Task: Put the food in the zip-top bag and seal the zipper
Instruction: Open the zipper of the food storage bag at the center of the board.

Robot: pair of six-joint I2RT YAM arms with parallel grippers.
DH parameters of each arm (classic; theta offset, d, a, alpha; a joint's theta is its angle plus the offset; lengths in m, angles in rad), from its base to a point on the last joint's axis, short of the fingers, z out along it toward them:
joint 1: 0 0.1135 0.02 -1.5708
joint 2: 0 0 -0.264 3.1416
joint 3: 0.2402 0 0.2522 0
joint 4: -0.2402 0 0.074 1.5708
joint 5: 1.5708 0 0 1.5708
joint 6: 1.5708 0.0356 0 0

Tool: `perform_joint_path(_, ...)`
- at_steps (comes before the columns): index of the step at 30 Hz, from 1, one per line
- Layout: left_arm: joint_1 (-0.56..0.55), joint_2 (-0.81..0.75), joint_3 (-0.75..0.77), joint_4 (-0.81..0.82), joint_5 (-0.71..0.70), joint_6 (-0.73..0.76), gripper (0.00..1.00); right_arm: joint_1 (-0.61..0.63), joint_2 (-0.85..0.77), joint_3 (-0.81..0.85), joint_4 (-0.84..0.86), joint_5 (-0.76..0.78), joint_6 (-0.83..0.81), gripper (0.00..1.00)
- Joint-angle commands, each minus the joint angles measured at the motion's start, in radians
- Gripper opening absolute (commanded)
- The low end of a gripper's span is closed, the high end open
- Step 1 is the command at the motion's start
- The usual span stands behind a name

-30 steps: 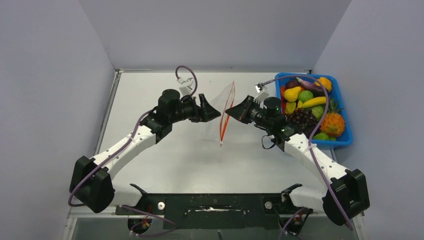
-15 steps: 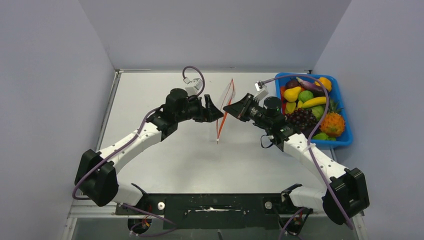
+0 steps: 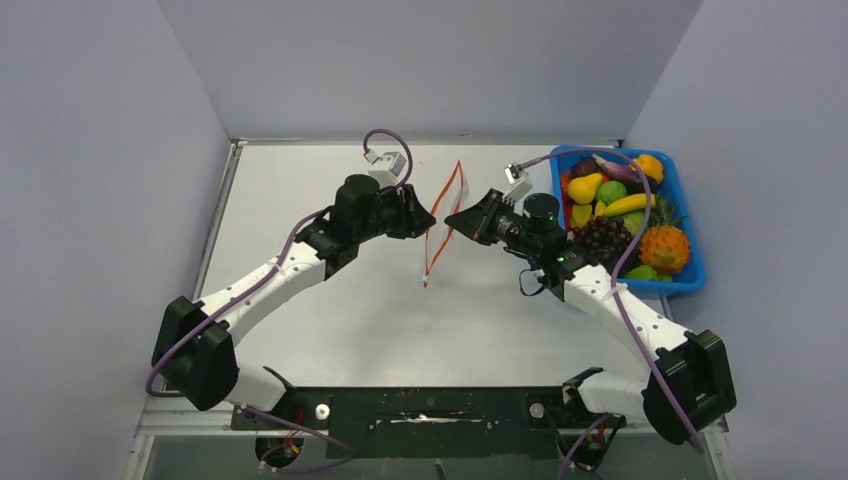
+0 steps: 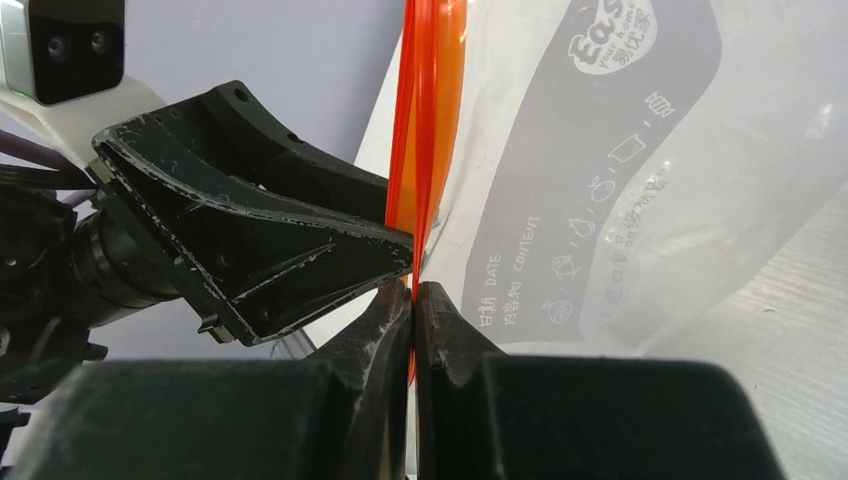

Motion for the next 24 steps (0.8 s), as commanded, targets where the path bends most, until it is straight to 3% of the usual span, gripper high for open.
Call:
perform_joint_path(1, -0.003, 0.012, 0.058, 0.037, -0.047, 0.029, 0.36, 0.007, 0.01, 0.022, 0.006, -0.016, -0.039, 0.0)
perform_joint_path(10, -0.004, 0.021, 0.059, 0.067, -0.02, 0.021, 0.34, 0.01, 0.033, 0.053, -0.048, -0.011, -0.086, 0.0)
perform_joint_path(16, -0.002, 0.001, 0.051, 0.06, -0.035, 0.024, 0.0, 0.011, 0.03, 0.055, -0.067, 0.0, -0.092, 0.0)
perform_joint_path(20, -0.002, -0.025, 0.051, 0.022, -0.083, 0.034, 0.0, 0.008, 0.026, 0.069, -0.11, 0.014, -0.112, 0.0)
perform_joint_path(24, 0.0, -0.057, 0.067, -0.073, -0.167, 0.071, 0.0, 0.009, -0.004, 0.077, -0.196, 0.136, -0.155, 0.0)
